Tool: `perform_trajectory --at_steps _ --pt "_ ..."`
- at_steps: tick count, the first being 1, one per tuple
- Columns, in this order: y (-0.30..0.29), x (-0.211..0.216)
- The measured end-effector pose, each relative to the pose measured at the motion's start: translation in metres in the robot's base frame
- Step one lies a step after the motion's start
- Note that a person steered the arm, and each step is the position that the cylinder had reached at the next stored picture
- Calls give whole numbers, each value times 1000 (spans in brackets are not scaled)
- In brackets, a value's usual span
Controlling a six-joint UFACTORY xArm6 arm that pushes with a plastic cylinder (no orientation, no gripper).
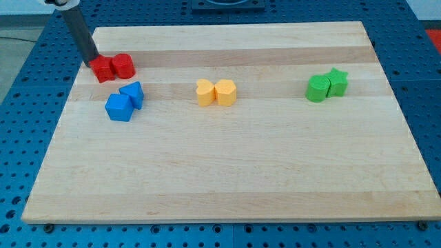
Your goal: Move red star towards the bottom
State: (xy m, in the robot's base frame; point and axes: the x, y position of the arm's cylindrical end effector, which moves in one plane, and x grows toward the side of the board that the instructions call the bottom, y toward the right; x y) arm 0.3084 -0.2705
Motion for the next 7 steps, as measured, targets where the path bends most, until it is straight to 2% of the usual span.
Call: perform_trajectory --at_steps 1,2,4,5,6,7 --pt "0 -31" --pt "21 -18" --pt "31 63" --pt "30 82" --pt "7 62" --pt "6 95"
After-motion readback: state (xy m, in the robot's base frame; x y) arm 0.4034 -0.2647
